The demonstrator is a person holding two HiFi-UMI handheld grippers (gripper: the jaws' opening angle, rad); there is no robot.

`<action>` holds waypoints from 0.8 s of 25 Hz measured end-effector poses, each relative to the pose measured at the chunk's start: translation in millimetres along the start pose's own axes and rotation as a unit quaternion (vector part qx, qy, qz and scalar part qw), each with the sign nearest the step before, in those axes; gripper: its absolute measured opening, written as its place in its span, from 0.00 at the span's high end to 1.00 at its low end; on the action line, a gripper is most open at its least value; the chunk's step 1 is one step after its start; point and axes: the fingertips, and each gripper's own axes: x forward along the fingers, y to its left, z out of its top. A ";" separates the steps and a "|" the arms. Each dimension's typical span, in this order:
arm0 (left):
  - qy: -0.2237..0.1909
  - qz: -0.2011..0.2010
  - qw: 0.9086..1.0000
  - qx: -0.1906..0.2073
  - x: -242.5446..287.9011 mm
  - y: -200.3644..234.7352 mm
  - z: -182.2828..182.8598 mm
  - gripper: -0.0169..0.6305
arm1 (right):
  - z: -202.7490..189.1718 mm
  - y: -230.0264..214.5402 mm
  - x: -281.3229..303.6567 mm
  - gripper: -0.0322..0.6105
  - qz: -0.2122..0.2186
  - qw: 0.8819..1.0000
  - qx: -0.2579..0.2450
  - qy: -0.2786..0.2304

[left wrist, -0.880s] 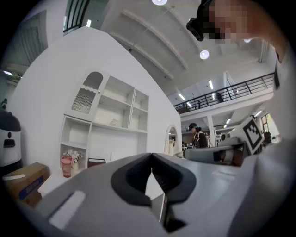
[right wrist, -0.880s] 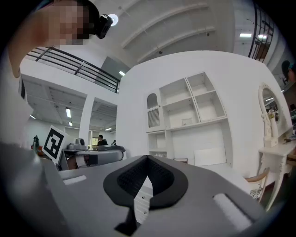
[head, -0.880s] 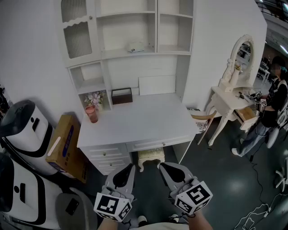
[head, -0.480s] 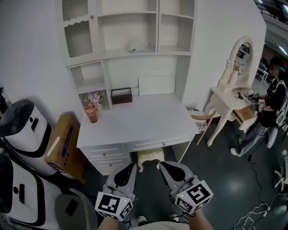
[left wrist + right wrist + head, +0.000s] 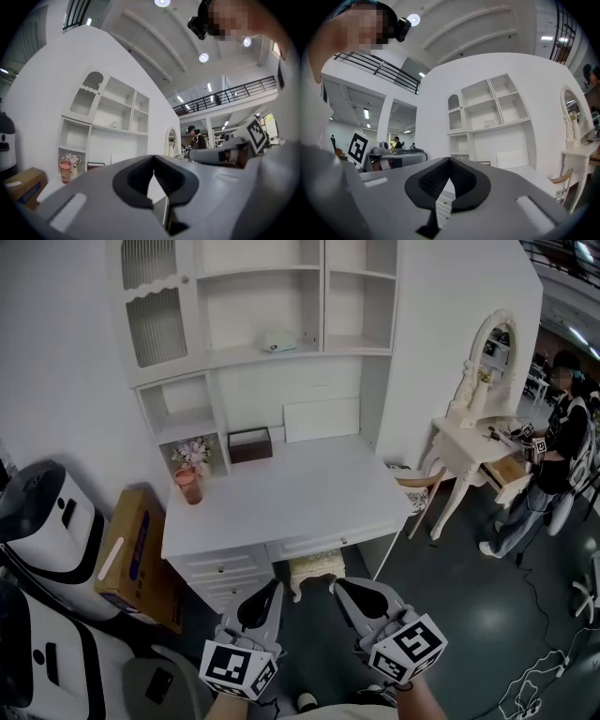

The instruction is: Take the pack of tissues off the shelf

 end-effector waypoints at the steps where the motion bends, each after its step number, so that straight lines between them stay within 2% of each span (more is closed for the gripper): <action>1: 0.000 -0.002 1.000 0.001 -1.0 3.7 0.2 0.97 | -1.1 2.5 1.5 0.95 -0.003 1.000 -0.004 0.002; 6: 0.003 -0.016 1.000 -0.006 0.8 18.9 -4.6 0.97 | -6.4 6.4 9.0 0.95 -0.031 0.999 -0.015 0.006; 10: 0.007 -0.020 1.000 -0.011 13.5 24.2 -12.0 0.97 | -6.7 -8.2 15.4 0.95 -0.050 0.999 -0.009 0.006; 15: 0.008 -0.015 1.000 -0.011 40.8 37.7 -16.0 0.97 | -4.8 -35.0 36.5 0.95 -0.051 0.999 -0.010 -0.001; 20: 0.007 0.001 1.000 -0.009 75.4 55.6 -13.7 0.97 | -0.6 -63.6 67.2 0.95 -0.032 0.999 -0.005 -0.004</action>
